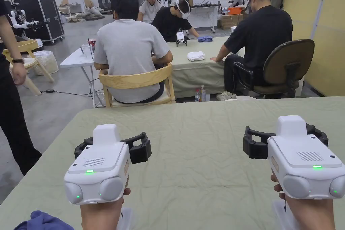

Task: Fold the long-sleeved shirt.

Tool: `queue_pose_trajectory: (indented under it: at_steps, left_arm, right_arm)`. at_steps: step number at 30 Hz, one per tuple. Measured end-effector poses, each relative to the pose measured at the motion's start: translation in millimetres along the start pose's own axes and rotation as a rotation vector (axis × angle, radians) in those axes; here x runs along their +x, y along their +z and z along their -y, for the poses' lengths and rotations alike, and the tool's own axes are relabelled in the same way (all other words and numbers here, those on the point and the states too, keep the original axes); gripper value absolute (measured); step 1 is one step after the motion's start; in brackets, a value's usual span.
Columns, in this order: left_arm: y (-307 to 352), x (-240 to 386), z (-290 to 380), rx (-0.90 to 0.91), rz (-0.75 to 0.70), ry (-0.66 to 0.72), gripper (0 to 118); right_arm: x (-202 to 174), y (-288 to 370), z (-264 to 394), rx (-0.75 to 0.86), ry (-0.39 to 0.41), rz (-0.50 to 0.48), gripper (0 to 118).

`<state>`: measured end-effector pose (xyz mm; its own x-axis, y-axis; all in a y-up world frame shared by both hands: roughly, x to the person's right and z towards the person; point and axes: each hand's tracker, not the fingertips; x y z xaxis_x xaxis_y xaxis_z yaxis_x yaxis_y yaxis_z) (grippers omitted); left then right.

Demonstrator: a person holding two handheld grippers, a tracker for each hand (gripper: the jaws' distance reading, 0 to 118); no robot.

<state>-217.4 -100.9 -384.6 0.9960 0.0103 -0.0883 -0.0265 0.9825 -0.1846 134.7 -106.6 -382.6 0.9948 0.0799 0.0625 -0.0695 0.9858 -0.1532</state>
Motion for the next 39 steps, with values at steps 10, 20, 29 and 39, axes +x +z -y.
queue_pose_trajectory:
  at_steps: [10, 20, 29, 39]
  left_arm:
    - [-0.3, -3.1, -1.1, 0.003, -0.003, 0.005, 118]
    - [-0.5, -0.6, -1.5, 0.000, 0.003, 0.001, 118]
    - [-0.2, 0.1, -1.9, 0.001, 0.006, -0.002, 118]
    - [-1.0, 1.7, -1.4, 0.000, 0.007, -0.007, 118]
  right_arm:
    - [1.7, -0.3, -0.1, 0.002, -0.007, 0.002, 118]
    - [0.2, -0.7, 0.6, 0.002, 0.000, -0.002, 118]
    - [-1.0, -1.2, 1.2, 0.001, 0.006, -0.008, 118]
    - [-1.3, -1.5, 1.6, -0.003, 0.011, -0.009, 118]
